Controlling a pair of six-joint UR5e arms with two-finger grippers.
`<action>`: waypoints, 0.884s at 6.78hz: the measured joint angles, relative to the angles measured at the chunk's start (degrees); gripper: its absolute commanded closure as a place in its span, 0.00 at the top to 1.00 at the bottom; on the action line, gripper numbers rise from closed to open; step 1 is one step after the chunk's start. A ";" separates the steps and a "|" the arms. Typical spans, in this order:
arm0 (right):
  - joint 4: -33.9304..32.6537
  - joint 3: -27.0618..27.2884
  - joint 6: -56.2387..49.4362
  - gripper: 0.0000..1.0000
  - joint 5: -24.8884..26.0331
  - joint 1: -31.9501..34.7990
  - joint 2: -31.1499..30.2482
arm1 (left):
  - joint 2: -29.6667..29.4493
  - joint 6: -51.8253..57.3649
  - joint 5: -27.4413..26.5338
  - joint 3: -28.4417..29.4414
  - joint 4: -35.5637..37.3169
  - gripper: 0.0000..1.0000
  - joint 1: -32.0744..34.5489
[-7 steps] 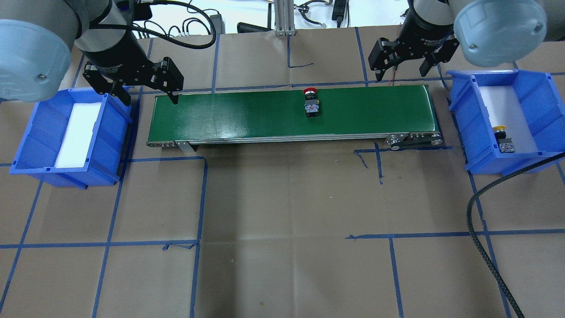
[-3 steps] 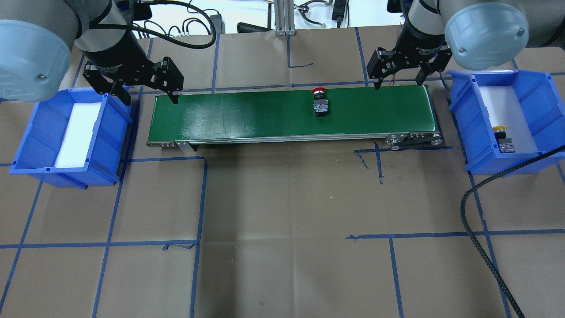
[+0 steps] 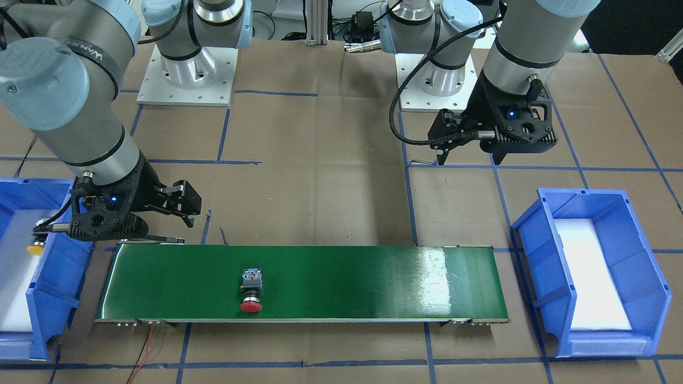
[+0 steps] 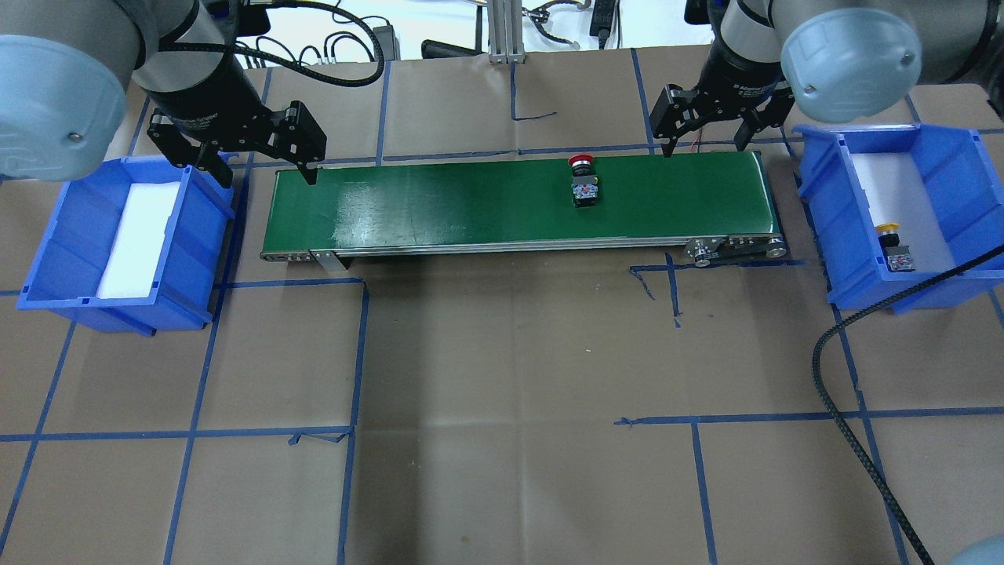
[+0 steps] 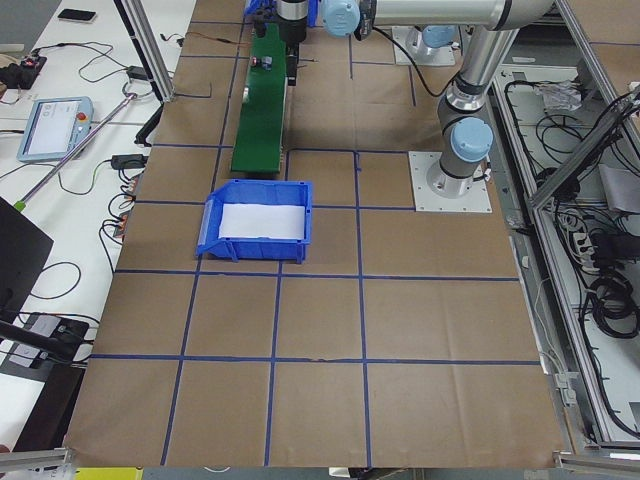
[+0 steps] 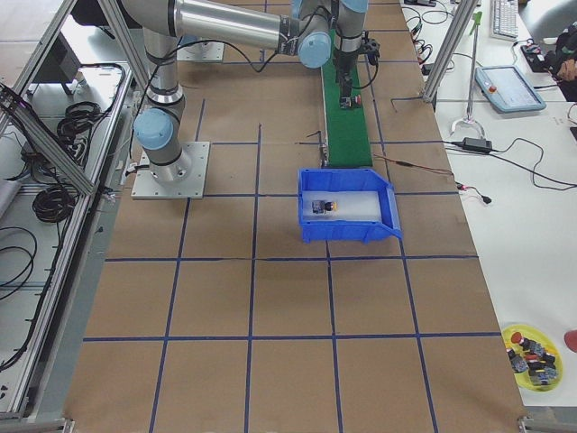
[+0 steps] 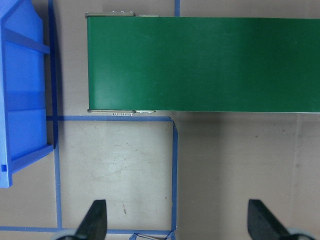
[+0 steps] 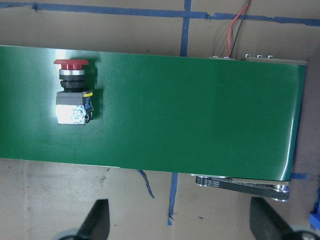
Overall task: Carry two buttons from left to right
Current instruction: 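Move the right gripper over the red button on the belt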
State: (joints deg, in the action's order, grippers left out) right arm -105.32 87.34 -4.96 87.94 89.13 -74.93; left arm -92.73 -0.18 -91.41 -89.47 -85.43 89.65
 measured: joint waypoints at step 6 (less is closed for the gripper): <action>-6.11 -0.15 0.00 0.99 -1.18 0.00 6.27 | 0.00 -0.06 0.00 0.00 0.08 1.00 0.00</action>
State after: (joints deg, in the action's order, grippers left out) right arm -111.43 87.19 -4.96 86.76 89.12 -68.66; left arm -92.73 -0.24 -91.41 -89.47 -85.35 89.65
